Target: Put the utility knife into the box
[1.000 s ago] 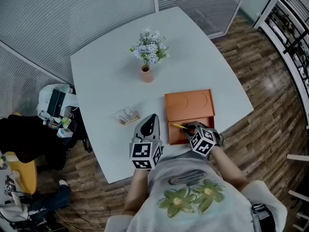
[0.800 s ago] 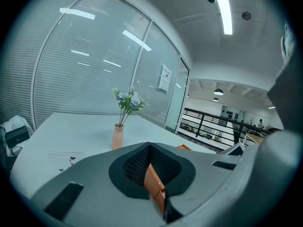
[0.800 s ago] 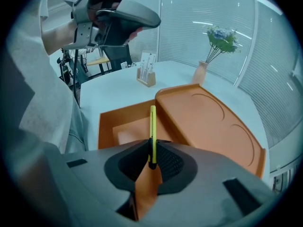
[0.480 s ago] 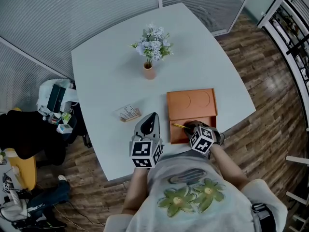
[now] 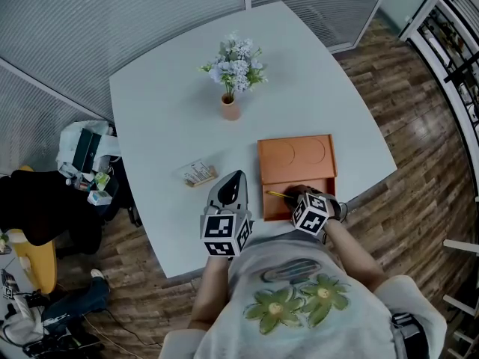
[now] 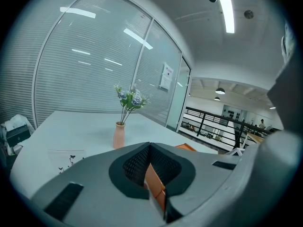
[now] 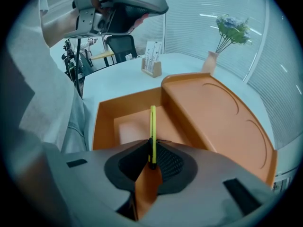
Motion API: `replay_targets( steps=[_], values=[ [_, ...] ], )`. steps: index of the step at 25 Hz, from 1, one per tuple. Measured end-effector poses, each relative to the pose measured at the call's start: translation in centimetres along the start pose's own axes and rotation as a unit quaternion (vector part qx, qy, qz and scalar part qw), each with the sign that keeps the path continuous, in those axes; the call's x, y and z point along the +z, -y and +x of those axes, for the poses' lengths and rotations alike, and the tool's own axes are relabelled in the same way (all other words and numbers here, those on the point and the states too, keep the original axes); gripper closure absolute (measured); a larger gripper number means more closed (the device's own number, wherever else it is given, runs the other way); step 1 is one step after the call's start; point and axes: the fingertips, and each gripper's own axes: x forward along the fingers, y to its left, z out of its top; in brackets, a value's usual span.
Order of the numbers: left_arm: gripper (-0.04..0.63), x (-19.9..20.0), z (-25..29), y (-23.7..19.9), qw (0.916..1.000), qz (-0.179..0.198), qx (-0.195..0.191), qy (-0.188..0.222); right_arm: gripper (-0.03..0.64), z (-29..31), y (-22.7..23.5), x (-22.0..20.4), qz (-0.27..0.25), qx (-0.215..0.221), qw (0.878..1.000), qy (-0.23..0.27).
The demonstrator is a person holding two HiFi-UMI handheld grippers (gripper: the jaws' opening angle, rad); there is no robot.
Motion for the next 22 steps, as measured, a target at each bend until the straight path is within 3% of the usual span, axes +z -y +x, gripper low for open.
replay_targets(
  steps=[22],
  values=[
    [0.594,-0.25,0.05,-0.31,1.0000,-0.001,0.003,0.000,0.526,0.08,-0.35,-0.23,0.003,-0.008,1.000,0.006]
  ],
)
